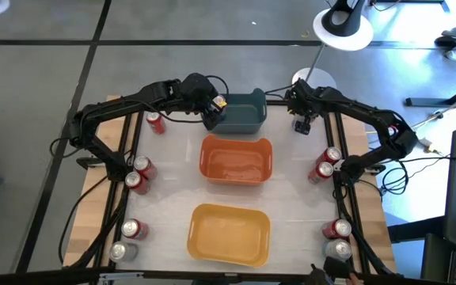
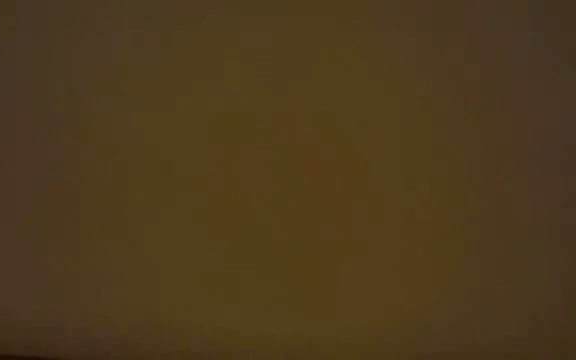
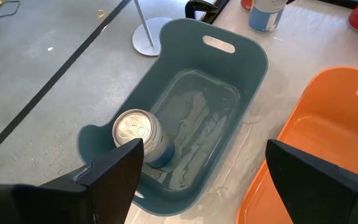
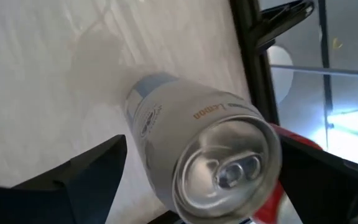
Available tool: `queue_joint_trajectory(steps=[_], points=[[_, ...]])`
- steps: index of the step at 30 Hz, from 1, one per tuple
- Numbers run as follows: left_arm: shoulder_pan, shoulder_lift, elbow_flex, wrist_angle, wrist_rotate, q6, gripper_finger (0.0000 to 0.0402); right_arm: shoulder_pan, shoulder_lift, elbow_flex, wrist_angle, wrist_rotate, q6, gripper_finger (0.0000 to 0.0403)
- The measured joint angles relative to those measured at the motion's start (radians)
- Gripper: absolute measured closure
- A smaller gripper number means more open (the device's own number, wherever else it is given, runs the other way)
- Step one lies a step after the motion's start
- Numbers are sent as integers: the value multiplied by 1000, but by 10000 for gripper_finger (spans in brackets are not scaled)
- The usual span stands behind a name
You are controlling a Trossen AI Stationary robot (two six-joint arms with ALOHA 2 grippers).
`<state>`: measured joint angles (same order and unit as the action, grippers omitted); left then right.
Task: Sort soda cans
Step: Put the top blue soda can into the dark blue bin
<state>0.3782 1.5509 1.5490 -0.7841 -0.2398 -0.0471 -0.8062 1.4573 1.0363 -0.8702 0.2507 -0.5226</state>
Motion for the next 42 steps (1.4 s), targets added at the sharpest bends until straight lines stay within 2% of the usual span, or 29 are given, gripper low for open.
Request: queue_joint_trajectory(steps=[4,9,12,27,30,35,42], points=[[0,0,0,0,0,0,75,0,21,2,-23,-8,19,17],[0,0,0,0,0,6,75,2,27,1,-47,-98,34,17],[0,0,0,0,0,6,75,2,28,0,-51,-128,96,17],[0,0,0,1,0,7,75,1,62,0,-90,-116,228,18],[0,0,0,1,0,8,75,1,67,0,-91,-122,243,39],[0,0,0,1,0,14,75,1,64,1,-83,-126,235,123],[0,0,0,3,0,14,75,2,45,73,-108,-101,208,123]])
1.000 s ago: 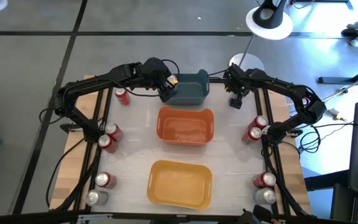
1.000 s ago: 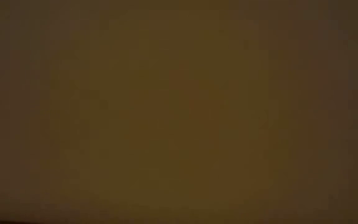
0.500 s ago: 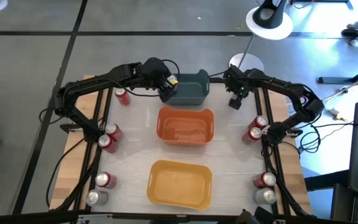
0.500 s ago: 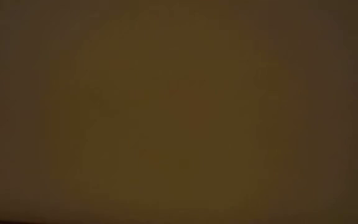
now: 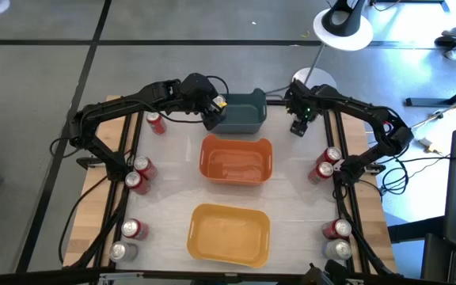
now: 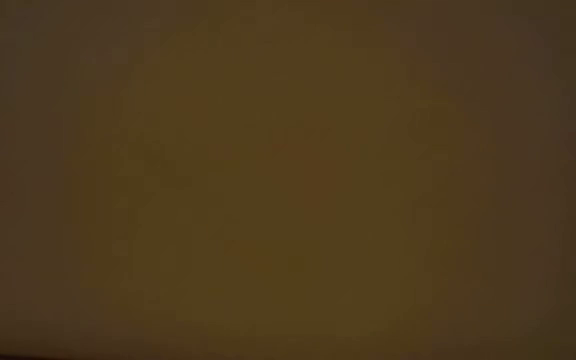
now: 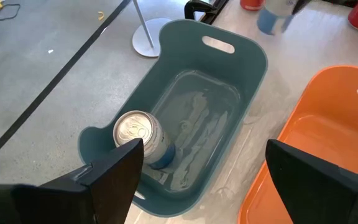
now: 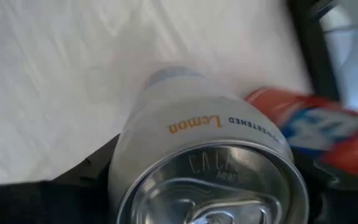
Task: Sort soda cans
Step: Put the top blue soda can into the dark blue bin
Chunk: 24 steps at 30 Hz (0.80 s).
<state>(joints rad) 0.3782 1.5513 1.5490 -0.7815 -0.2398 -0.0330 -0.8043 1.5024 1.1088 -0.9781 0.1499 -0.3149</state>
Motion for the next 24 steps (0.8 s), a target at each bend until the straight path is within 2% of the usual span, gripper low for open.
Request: queue_joint_trajectory(steps=[3,11,17,24], points=[[0,0,0,0,0,-3,75,0,-10,67,-2,-2,0,123],[0,0,0,-3,0,-15,75,15,-18,253,27,-91,1,123],[3,0,0,-18,0,-21,75,97,-7,298,130,-117,18,123],[3,0,0,-25,0,-49,75,220,87,397,192,-117,22,123]])
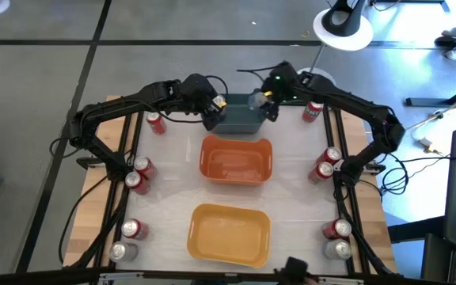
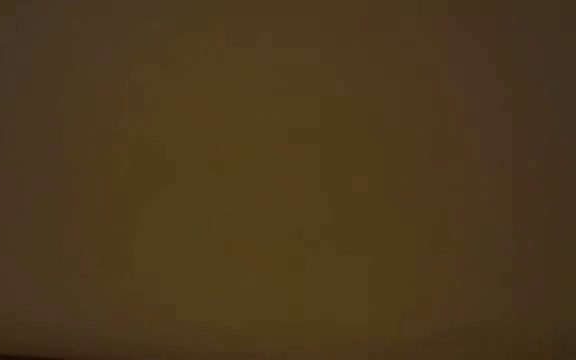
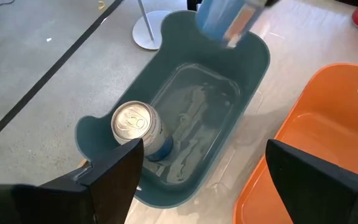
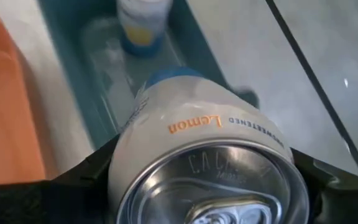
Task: Sort soda cans
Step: Put the top blue soda can into the dark blue bin
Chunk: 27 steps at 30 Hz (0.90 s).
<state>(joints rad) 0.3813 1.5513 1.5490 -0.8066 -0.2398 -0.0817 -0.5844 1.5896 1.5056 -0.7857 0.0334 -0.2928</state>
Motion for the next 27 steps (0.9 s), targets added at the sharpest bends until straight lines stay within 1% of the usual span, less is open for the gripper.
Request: queue_joint_trajectory(steps=[5,12,25,27], points=[[0,0,0,0,0,-22,75,43,103,78,-19,0,-2,123],[0,0,0,-5,0,-23,75,41,217,84,-79,7,-6,123],[-3,0,0,-6,0,-20,75,26,315,86,-108,27,-4,123],[-3,0,0,-5,0,-20,75,26,324,86,-108,27,-2,115]])
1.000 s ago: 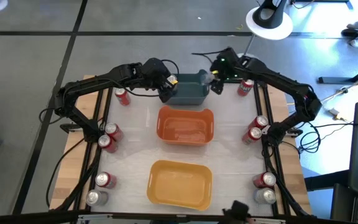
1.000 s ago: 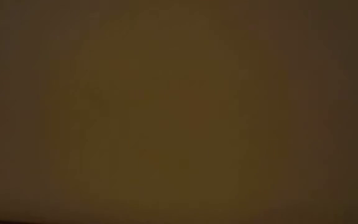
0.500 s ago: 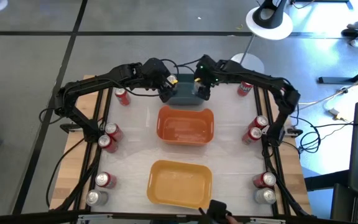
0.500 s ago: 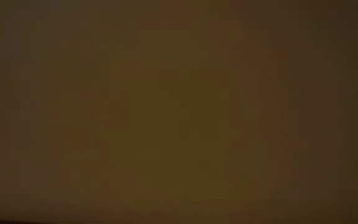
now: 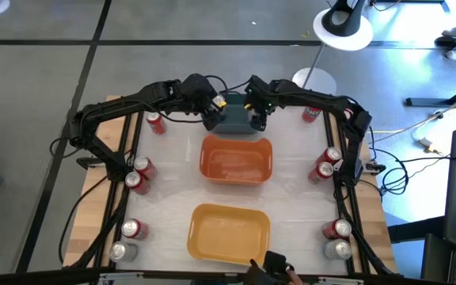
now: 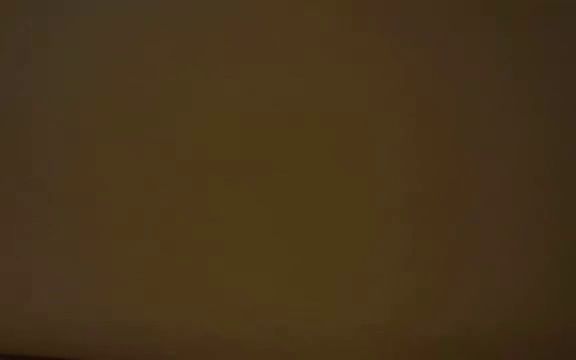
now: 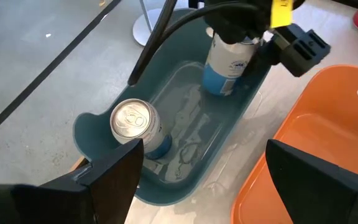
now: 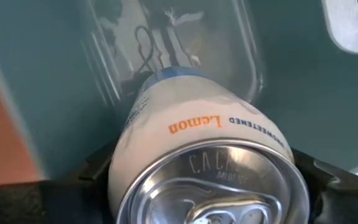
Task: Sort soda cans
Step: Put the top blue soda can into the dark blue bin
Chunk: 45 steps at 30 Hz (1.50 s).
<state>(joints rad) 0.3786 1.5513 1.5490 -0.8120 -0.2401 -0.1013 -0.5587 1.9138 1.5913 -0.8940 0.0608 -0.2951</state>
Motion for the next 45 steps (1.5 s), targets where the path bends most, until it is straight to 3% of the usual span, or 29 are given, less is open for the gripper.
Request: queue_joint_trajectory(steps=[8,45], points=[[0,0,0,0,0,7,75,2,16,0,2,0,0,82],[-6,0,0,7,0,8,75,3,36,-2,63,-27,-13,76]])
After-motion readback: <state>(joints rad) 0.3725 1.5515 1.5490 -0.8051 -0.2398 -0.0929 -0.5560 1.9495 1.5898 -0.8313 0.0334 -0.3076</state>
